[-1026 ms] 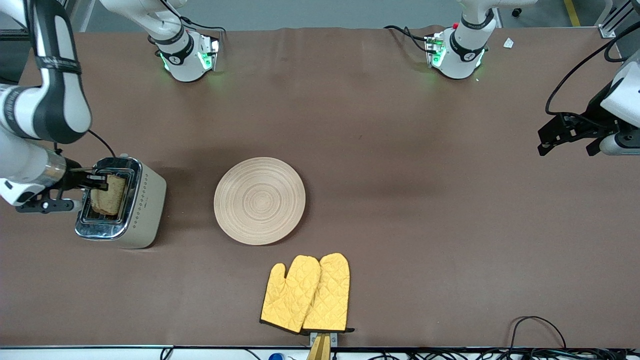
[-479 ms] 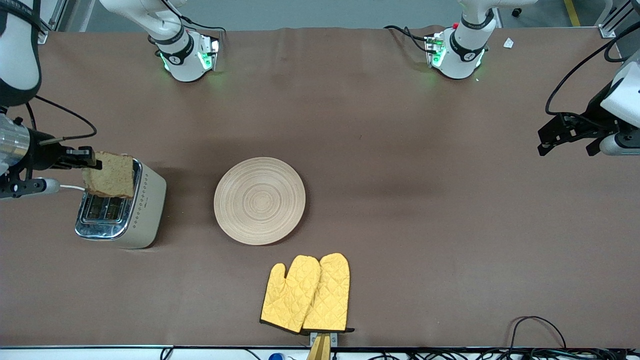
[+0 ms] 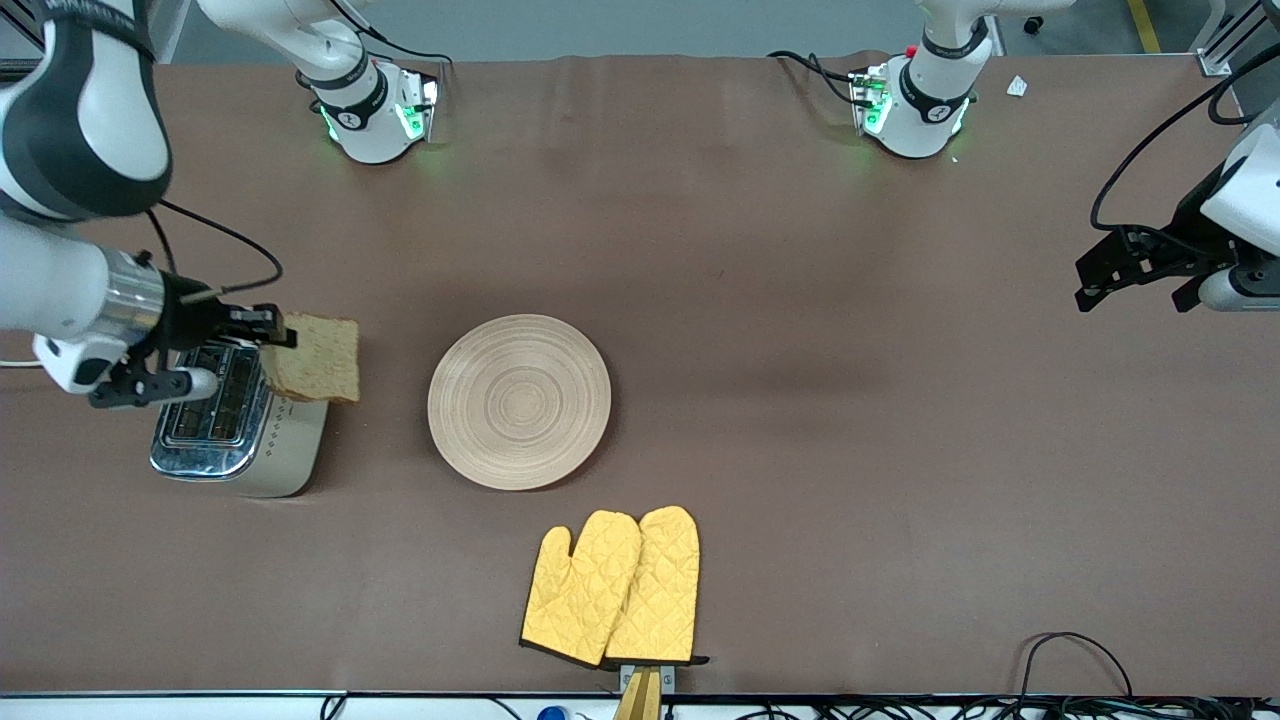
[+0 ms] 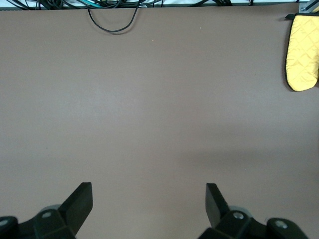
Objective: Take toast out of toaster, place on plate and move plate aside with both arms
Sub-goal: 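Carry the bread over the wooden plate and lower it down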
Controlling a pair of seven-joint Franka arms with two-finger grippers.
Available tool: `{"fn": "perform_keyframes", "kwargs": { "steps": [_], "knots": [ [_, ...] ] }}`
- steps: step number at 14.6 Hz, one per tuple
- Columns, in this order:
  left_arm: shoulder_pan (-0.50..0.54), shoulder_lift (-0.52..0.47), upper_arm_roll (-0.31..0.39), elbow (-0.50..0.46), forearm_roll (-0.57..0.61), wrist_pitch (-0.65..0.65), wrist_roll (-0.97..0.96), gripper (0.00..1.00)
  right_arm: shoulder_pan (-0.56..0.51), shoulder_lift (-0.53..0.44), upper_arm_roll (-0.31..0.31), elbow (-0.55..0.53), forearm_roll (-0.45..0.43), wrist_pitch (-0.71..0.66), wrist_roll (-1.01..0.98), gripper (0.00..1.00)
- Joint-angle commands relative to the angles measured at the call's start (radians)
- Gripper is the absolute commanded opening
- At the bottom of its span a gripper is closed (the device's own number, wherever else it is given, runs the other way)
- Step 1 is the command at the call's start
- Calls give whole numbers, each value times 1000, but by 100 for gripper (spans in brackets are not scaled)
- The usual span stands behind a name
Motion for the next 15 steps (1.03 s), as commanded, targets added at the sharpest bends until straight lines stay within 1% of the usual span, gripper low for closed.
{"fn": "perform_keyframes", "kwargs": {
  "steps": [1, 2, 3, 5, 7, 9, 10, 12, 13, 15],
  "knots": [
    [0, 0, -1, 0, 19, -1, 2, 100, 20, -23, -4, -163, 130, 128, 3, 0],
    [0, 0, -1, 0, 19, 0, 2, 100, 24, -23, -4, -209, 176, 179, 3, 0],
    [0, 0, -1, 0, 19, 0, 2, 100, 49, -23, -4, -259, 218, 242, 3, 0],
    [0, 0, -1, 0, 19, 0, 2, 100, 120, -23, -4, -312, 270, 337, 7, 0],
    [0, 0, -1, 0, 19, -1, 2, 100, 206, -22, -5, -330, 280, 374, 10, 0],
    [0, 0, -1, 0, 19, -1, 2, 100, 269, -19, -4, -369, 286, 478, 32, 0],
    [0, 0, -1, 0, 19, -1, 2, 100, 280, -11, -4, -378, 318, 509, 33, 0],
    [0, 0, -1, 0, 19, -1, 2, 100, 307, 30, -4, -377, 434, 546, 26, 0],
    [0, 0, -1, 0, 19, -8, 2, 100, 321, 50, -4, -377, 456, 575, 20, 0],
    [0, 0, -1, 0, 19, -8, 2, 100, 335, 99, -4, -377, 458, 633, 3, 0]
  ]
}}
